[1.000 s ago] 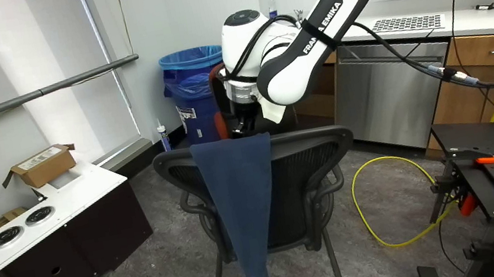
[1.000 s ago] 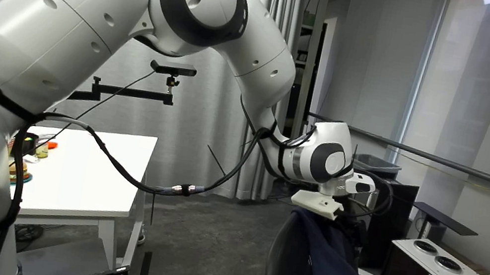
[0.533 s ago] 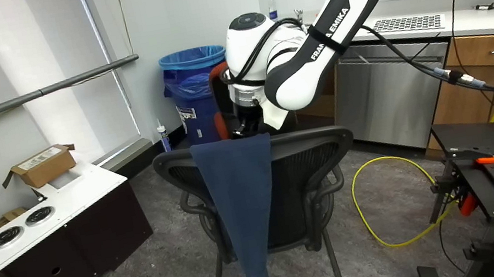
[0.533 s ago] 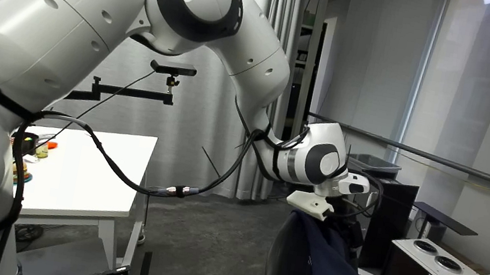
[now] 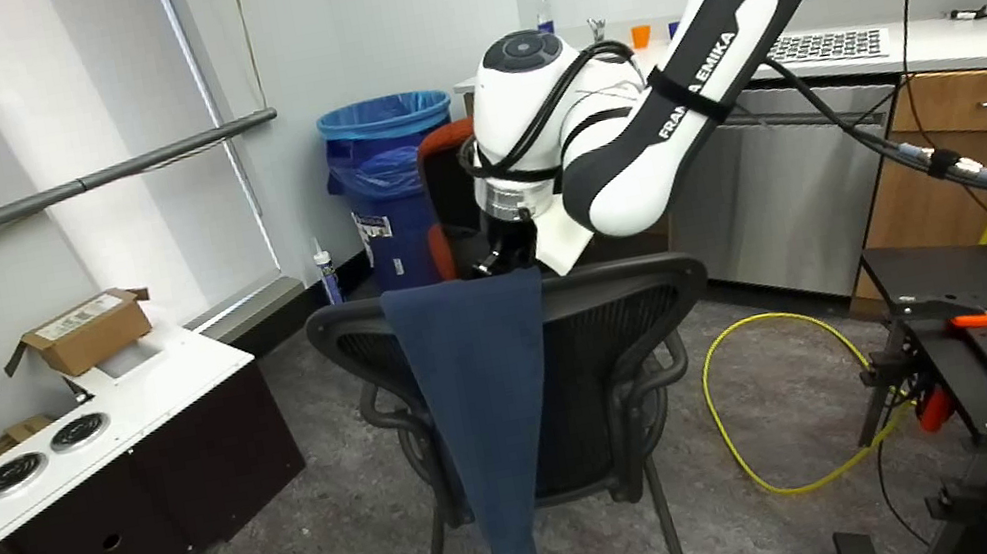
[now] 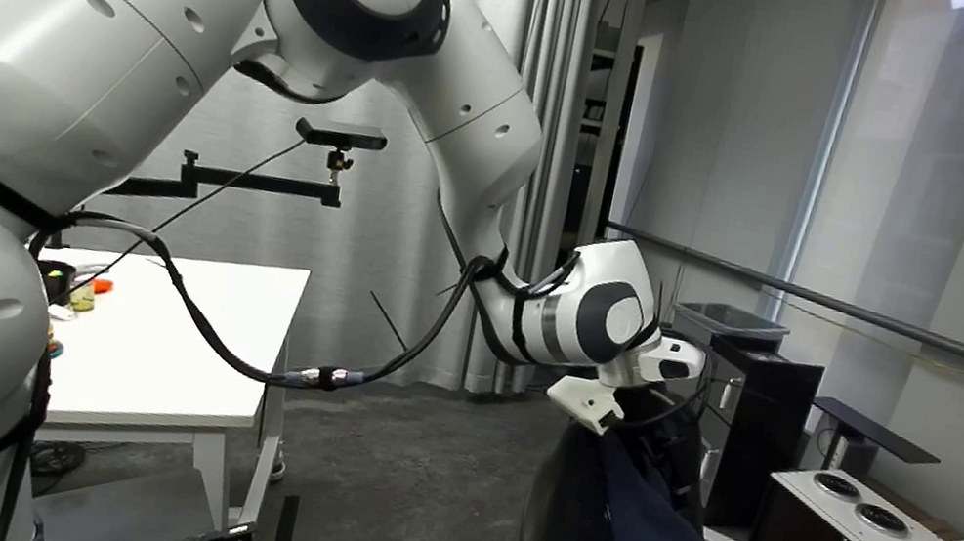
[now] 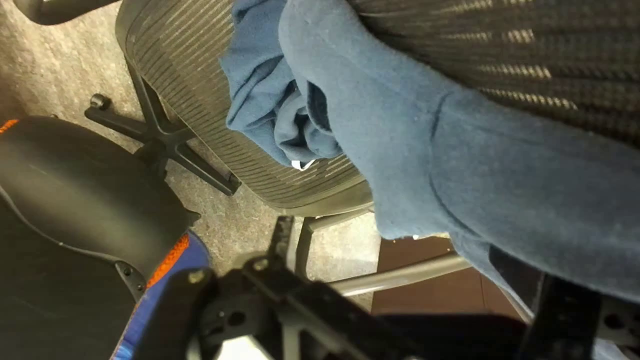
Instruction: Put the hoodie on the seat of the chair
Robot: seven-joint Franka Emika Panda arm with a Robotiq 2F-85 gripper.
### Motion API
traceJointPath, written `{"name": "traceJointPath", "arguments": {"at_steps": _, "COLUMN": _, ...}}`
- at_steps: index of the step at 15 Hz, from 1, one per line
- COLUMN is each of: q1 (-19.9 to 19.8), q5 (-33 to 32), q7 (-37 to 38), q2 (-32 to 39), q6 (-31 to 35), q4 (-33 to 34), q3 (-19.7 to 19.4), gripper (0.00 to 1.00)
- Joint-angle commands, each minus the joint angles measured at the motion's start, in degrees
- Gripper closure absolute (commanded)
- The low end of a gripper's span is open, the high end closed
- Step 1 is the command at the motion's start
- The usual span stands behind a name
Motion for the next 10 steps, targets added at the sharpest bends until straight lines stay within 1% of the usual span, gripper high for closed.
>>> {"name": "traceJointPath", "arguments": {"at_steps": 1, "q1": 3.4, "q5": -0.5, "q7": 2.6, "q2": -2.9, "q6": 1.7, "q4": -6.3, "q3": -0.4, "gripper": 0.00}}
{"name": "traceJointPath", "arguments": {"at_steps": 3, "q1": 1.3, "q5": 0.7, "q7": -0.2, "q2": -4.8, "q6": 1.1, "q4": -8.0, "q3": 2.7, "gripper": 0.00}}
{"name": "traceJointPath", "arguments": {"at_steps": 5, "q1": -2.5, "q5": 2.8, "q7": -4.5, "q2": -7.4, "q6": 0.6, "q4": -10.1, "q3": 7.3, "gripper": 0.00}}
{"name": "traceJointPath", "arguments": {"at_steps": 7, "q1": -5.3, "q5": 4.5, "q7": -6.7, "q2": -9.1, "q6": 1.9, "q4": -12.3, "q3": 10.0, "gripper": 0.00}}
{"name": "traceJointPath", "arguments": {"at_steps": 10, "q1": -10.7, "q5": 8.5, "q7": -11.1, "q2": -11.3, "q6": 4.1, "q4": -15.4, "q3": 15.2, "gripper": 0.00}}
